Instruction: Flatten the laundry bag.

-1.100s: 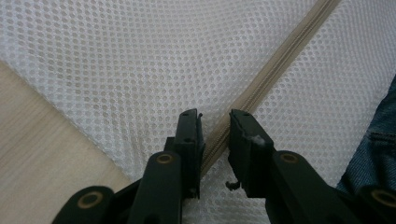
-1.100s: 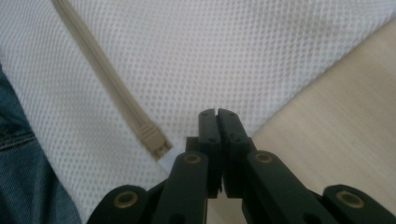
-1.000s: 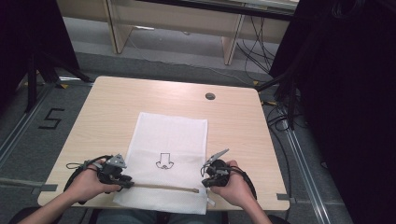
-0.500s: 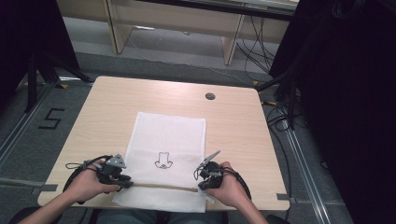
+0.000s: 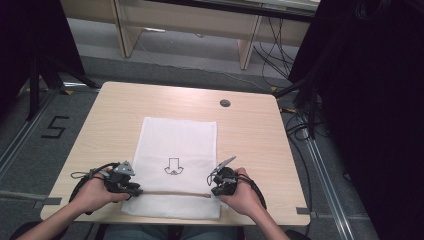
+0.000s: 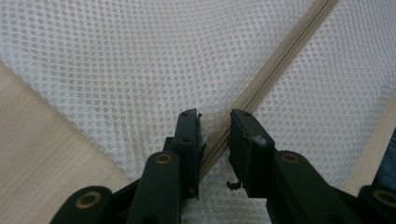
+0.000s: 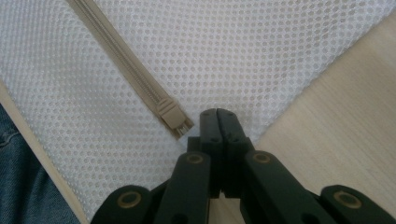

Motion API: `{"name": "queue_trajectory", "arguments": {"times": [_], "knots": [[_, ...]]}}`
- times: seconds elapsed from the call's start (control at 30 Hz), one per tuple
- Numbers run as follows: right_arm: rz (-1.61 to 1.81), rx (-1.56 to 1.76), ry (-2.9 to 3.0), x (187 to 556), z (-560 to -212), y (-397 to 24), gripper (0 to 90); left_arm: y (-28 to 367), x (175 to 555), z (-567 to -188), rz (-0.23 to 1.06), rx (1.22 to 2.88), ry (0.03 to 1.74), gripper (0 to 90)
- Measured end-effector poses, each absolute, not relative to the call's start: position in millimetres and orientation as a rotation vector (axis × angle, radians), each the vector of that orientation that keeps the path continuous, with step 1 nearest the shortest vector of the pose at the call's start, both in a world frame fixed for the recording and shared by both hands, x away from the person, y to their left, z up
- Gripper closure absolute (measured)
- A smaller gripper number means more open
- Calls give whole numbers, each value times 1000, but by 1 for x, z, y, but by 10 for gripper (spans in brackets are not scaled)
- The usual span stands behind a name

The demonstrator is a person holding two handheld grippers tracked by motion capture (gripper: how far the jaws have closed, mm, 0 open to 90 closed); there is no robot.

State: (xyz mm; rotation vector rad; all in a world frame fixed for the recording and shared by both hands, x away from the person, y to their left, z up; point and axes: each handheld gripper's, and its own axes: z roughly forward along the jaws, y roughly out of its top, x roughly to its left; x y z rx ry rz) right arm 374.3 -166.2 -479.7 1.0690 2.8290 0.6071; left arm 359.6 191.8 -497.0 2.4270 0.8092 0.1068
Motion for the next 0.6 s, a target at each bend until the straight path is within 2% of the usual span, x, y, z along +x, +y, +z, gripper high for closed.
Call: {"name": "queue_trajectory", "arguments": {"times": [0.2, 0.23, 0.37, 0.6], "knots": [[701, 1055, 2777, 373, -474, -171, 827, 192, 360, -498, 114, 2394, 758, 633], [741, 1070, 2753, 372, -470, -173, 812, 188, 357, -500, 123, 2319, 799, 613], [823, 1116, 2677, 373, -463, -185, 742, 184, 359, -500, 68, 2230, 817, 536], [843, 1193, 2622, 372, -462, -201, 707, 183, 362, -495, 109, 2128, 816, 433]]}}
